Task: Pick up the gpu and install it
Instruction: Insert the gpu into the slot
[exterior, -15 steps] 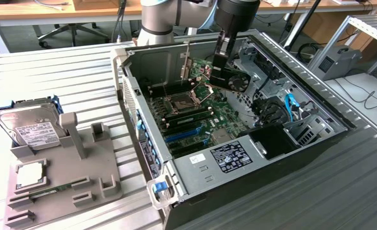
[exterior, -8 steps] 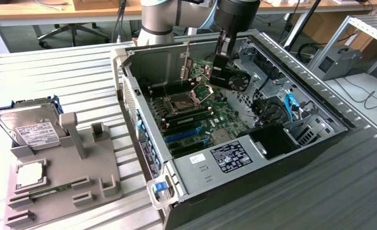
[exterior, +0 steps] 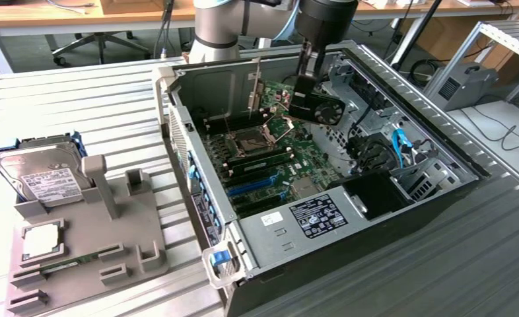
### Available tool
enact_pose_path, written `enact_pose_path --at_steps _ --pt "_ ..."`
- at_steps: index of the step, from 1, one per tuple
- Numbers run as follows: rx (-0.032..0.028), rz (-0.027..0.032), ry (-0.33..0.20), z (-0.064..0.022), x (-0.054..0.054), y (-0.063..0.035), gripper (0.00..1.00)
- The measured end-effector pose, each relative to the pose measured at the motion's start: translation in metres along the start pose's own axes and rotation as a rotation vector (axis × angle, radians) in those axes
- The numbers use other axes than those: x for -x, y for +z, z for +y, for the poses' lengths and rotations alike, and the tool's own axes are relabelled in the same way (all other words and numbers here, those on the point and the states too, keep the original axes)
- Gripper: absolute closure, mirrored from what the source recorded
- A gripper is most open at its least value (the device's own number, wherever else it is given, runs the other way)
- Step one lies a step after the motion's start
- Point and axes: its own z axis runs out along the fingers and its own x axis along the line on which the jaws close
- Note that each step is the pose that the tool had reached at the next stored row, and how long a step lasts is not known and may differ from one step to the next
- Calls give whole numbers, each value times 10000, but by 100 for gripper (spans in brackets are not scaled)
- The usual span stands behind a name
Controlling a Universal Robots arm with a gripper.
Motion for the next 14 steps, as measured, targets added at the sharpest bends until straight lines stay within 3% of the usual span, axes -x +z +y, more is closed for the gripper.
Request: enact_pose_path --at_steps 14 --pt "12 -1 -608 0 0 0 72"
